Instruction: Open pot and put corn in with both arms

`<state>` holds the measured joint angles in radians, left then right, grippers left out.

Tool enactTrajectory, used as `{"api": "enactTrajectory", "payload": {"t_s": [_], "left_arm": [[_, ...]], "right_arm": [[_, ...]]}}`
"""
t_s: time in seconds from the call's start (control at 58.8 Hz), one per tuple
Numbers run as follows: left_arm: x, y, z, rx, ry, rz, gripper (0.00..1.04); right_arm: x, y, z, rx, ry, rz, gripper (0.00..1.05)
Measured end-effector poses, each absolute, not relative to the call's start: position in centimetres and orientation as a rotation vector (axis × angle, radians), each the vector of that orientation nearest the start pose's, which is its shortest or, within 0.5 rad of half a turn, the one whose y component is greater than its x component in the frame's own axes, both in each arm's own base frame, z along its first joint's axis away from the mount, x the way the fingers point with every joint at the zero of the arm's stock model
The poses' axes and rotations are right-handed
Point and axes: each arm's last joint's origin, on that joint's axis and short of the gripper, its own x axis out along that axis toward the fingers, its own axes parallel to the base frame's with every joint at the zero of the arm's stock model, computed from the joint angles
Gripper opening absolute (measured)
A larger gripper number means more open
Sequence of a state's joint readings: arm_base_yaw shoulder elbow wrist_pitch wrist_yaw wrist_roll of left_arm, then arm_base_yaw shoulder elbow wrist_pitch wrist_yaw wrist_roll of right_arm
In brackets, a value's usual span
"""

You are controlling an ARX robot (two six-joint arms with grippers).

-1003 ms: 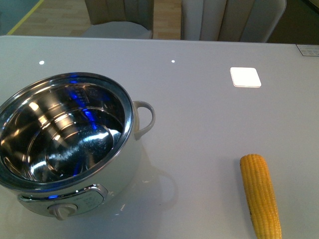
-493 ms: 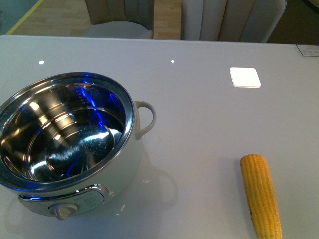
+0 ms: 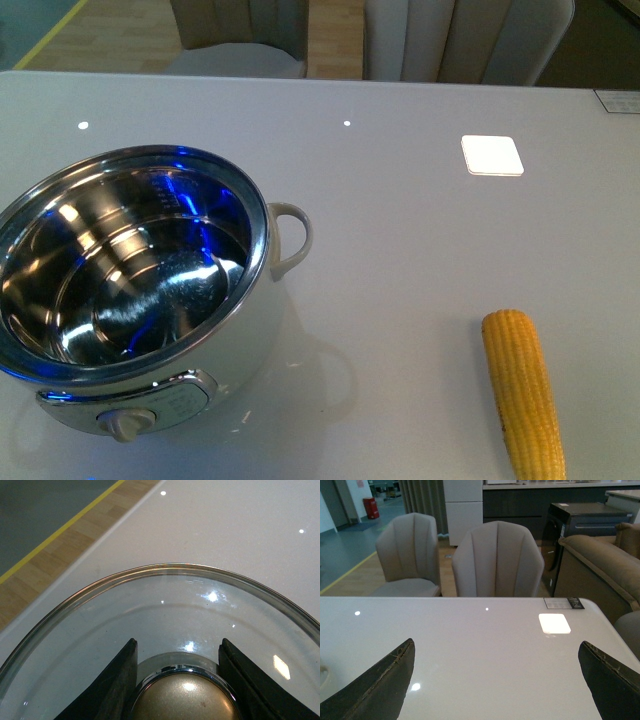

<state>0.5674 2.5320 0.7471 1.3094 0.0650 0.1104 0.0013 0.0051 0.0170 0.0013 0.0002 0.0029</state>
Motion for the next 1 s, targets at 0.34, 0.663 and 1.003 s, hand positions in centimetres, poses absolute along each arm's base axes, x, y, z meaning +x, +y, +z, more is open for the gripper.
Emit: {"api": "enactTrajectory", "payload": {"t_s": [0.34,0.663,1.003], "left_arm": [[31.3,18.5,-5.5,-0.06,0.435,0.453,0.42],[31.3,18.8,-5.6,-0.077,0.424,0.436,0.48],[30.1,18.2,-5.0,-0.088,0.441,0.445,0.97]], "right_arm": [[9.7,0.0,16.9,0.003,-0.013,0.001,0.96],[9.7,0.0,16.9,0.003,-0.013,0.001,0.96],[9.7,0.0,16.9,0.003,-0.013,0.001,0.96]]}}
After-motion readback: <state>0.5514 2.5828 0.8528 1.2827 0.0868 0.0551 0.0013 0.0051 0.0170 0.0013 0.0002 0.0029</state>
